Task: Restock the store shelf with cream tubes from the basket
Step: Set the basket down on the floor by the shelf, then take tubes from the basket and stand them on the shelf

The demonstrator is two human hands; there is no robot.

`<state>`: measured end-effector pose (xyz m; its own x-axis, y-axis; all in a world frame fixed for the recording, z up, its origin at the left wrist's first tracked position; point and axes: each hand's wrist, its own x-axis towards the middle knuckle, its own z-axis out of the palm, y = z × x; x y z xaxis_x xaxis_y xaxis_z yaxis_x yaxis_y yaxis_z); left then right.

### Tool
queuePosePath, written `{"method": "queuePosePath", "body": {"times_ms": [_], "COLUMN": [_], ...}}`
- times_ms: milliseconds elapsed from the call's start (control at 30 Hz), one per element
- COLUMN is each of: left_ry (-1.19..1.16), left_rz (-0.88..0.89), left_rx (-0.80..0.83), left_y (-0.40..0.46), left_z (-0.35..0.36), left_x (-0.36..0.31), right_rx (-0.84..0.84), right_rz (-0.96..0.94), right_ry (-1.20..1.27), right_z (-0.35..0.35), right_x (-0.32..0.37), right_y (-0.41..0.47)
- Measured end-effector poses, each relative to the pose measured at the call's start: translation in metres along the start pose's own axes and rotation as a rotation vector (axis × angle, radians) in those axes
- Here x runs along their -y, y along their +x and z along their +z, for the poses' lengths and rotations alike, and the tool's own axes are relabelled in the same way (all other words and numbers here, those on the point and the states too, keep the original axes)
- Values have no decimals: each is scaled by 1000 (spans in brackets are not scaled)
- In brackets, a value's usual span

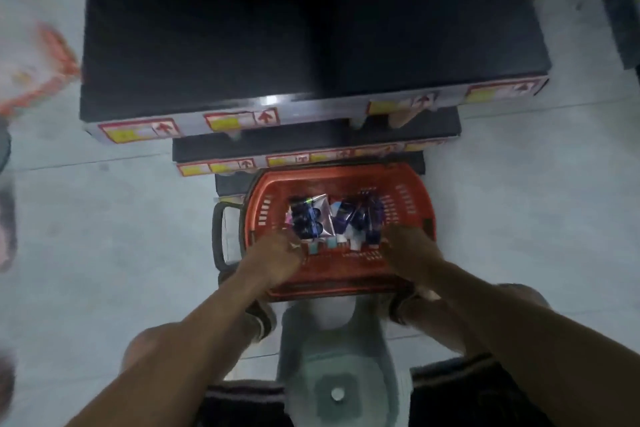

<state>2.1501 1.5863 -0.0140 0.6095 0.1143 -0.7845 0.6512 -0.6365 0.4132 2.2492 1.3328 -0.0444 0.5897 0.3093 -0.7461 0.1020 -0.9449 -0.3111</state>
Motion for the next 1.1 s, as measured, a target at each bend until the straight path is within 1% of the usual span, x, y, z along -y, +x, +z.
{"method": "queuePosePath", "body": {"times_ms": [100,200,300,400,467,567,667,867,1000,1100], "left_ry": [40,41,63,82,96,99,118,146,154,135], "left_rz": [-5,19,38,60,79,89,124,163,186,189], "left_rx": [-22,-60,-81,-143,-203,-236,-248,-287,-307,-314], "left_y": [59,113,151,173,175,159,142,107,100,103], "left_z": [25,45,61,72,79,93,104,120,125,126], "left_x": [29,51,65,77,82,88,90,91,94,93], "right_rx": [-26,-20,-107,-219,-304,-329,-296,-257,-239,-225], "right_rz": [-21,-103,-75,-59,-67,-53,-56,-2,-17,-12], "right_ry": [-179,-306,-256,-137,-100,-67,-111,-104,-148,-133], "right_z": [35,65,85,98,99,105,110,123,132,131], "right_x": [-19,-30,-37,-46,-48,-49,-49,-56,-58,-57], "right_y": [61,112,153,173,166,138,112,79,79,84]}}
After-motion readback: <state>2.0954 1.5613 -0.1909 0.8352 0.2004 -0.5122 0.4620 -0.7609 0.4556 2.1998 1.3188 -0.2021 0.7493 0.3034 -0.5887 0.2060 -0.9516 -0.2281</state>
